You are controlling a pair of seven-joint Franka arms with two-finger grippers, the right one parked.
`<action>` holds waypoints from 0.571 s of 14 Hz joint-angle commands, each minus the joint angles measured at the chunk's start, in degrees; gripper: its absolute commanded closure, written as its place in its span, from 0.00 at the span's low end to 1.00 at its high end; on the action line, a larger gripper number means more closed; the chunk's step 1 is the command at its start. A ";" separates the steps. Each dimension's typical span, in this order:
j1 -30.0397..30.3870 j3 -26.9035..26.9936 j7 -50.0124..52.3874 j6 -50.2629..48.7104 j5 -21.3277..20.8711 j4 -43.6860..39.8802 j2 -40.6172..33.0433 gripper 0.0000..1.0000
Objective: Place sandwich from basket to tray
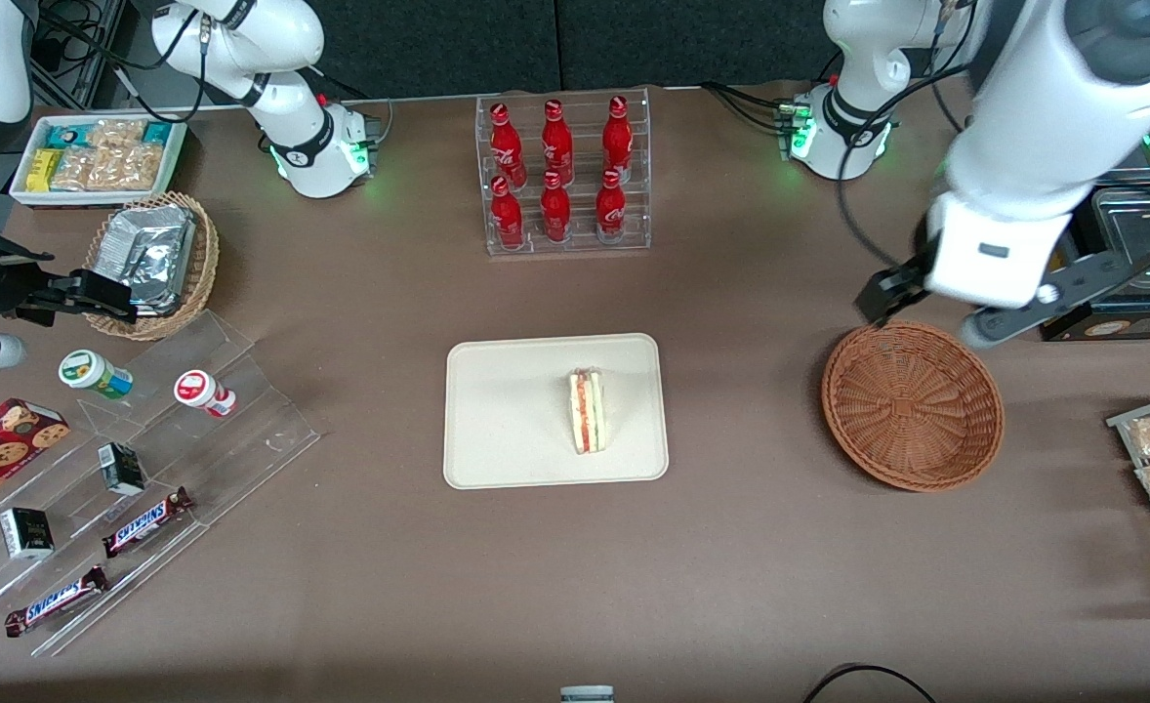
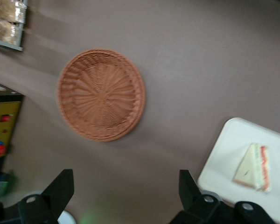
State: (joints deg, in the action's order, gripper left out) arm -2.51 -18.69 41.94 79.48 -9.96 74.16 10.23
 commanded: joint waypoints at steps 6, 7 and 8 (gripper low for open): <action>-1.44 15.68 -32.05 -0.90 6.27 14.85 -14.09 0.01; -1.44 17.44 -34.70 -0.81 7.23 16.18 -15.75 0.01; -1.44 20.07 -36.99 -0.55 9.33 17.84 -17.69 0.01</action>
State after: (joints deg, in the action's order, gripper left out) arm -3.05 -2.53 9.76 78.27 -3.51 86.69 -2.20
